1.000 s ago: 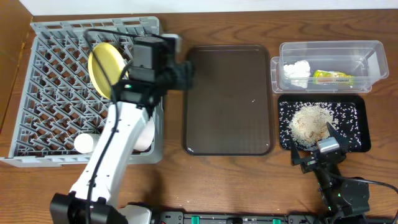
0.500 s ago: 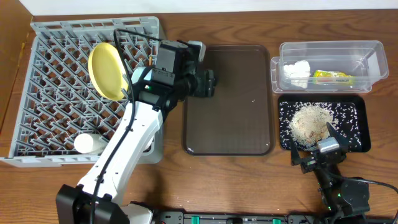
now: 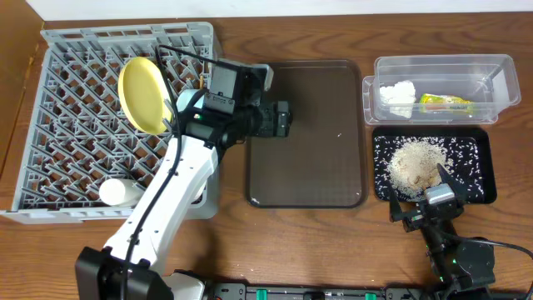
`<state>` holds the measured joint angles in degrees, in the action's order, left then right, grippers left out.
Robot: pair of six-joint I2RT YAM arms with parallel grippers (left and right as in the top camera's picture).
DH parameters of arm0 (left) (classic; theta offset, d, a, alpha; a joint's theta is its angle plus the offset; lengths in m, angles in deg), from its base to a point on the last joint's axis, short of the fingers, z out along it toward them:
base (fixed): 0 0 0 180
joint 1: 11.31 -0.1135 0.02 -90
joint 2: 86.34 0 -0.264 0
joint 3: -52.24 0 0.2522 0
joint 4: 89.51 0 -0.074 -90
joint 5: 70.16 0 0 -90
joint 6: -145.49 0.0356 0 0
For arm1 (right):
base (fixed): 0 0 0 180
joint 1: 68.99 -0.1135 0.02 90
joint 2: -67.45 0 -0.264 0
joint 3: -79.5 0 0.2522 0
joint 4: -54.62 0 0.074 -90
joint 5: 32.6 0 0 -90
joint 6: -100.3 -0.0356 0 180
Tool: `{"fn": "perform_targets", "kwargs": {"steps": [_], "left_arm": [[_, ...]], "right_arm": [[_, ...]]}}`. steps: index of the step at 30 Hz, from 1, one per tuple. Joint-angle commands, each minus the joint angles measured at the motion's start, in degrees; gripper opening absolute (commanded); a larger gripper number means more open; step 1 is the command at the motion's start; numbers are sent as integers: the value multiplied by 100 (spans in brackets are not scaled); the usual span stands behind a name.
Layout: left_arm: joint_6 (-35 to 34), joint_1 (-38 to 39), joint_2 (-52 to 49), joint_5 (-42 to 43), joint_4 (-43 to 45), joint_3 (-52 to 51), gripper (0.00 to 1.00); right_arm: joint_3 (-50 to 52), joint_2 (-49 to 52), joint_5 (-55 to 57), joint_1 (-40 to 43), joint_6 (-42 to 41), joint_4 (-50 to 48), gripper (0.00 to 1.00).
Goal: Sort waste into correct bins and load items into the dishwasher
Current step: 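Release the yellow plate and withdraw the left gripper over the brown tray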
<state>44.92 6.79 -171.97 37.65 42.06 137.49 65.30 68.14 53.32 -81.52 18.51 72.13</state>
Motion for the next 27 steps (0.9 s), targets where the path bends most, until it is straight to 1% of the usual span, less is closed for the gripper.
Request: {"fn": "perform_targets", "kwargs": {"steps": [1, 4, 7, 10, 14, 17, 21, 24, 27], "left_arm": [[-46, -330, 549, -109, -66, 20, 92], [-44, -400, 1220, -544, -22, -74, 93], [35, -391, 2052, -953, 389, -522, 93], [221, -415, 3071, -1215, 1165, -1443, 93], [219, -625, 4339, -1296, 1812, -2667, 93], [219, -822, 5230, -1296, 1985, -3421, 93], [219, -1117, 6415, -1296, 2004, -4371, 93], [219, -1252, 7062, -1322, 2037, -4922, 93], [216, -1268, 7576, -1558, 2131, -5399, 93]], "right_arm": [[13, -31, -2, -50, 66, 13, 99], [13, -31, -2, -50, 66, 13, 99], [13, -31, -2, -50, 66, 13, 99], [13, -31, -2, -50, 66, 13, 99], [13, -9, -2, -50, 63, 15, 99], [13, 7, -2, -50, 63, 17, 99], [13, 7, -2, -50, 63, 15, 99], [13, 7, -2, -50, 66, 17, 99], [13, 7, -2, -50, 66, 17, 99]]}}
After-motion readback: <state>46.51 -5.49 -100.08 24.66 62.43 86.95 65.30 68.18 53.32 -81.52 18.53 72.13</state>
